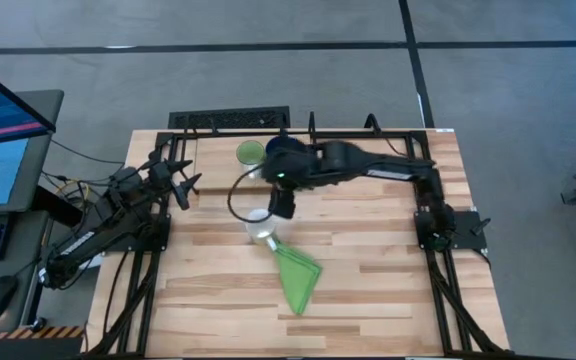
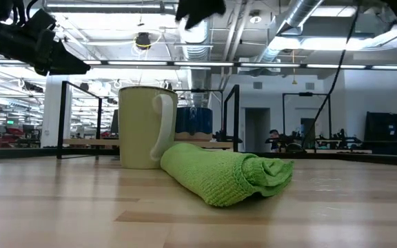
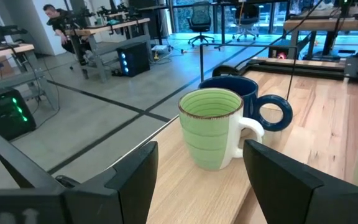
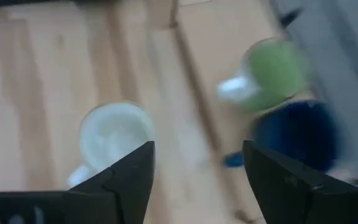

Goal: Stack small to large cups/mugs on shelf
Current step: Put the white mug on the shelf

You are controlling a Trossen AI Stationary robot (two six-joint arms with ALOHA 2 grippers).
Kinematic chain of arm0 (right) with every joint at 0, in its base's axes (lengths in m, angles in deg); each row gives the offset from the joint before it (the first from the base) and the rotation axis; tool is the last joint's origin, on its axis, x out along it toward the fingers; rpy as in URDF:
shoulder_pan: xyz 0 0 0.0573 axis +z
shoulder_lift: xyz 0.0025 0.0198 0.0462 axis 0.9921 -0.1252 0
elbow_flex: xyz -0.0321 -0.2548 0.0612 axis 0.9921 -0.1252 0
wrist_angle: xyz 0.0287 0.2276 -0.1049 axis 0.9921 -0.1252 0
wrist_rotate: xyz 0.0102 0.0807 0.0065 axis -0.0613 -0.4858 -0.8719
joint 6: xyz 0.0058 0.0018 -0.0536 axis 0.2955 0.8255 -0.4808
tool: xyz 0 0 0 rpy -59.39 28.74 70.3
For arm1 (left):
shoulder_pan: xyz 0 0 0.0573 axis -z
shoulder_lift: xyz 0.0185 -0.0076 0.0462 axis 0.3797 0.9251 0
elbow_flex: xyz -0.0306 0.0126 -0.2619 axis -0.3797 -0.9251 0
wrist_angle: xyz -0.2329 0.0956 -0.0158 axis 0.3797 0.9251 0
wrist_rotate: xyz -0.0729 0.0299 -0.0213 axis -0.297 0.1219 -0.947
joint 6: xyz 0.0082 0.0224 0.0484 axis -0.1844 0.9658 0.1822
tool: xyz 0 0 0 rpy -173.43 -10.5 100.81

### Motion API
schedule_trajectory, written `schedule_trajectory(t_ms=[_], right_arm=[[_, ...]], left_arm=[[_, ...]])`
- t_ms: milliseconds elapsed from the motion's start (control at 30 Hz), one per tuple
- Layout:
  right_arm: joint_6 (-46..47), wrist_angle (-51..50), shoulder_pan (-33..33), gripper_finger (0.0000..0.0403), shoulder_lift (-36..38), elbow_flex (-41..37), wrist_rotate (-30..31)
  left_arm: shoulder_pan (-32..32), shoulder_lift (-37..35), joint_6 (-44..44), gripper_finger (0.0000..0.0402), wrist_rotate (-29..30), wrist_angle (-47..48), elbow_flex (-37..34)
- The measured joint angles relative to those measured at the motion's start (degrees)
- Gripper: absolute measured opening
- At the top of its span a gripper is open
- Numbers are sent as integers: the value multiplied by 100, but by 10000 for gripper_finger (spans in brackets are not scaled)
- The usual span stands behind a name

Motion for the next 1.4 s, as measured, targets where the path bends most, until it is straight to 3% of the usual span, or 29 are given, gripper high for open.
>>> schedule_trajectory(t_ms=[200,500,667,867,1167,1400], right_arm=[[-649,91,141,265,685,-3,1026],[-1027,-146,134,265,1599,-126,1220],[-990,-99,47,265,2341,-833,1825],[-742,477,74,265,3693,-2524,2218],[-1339,2715,294,265,6136,-5784,2192],[-2353,5098,17,265,7935,-8592,1500]], left_arm=[[6,64,-42,229,-21,17,3],[6,77,-47,229,-23,3,2],[6,77,-46,229,-20,5,2],[6,77,-37,229,-19,3,2],[6,77,-35,229,-2,3,2],[6,77,-37,229,-4,-18,0]])
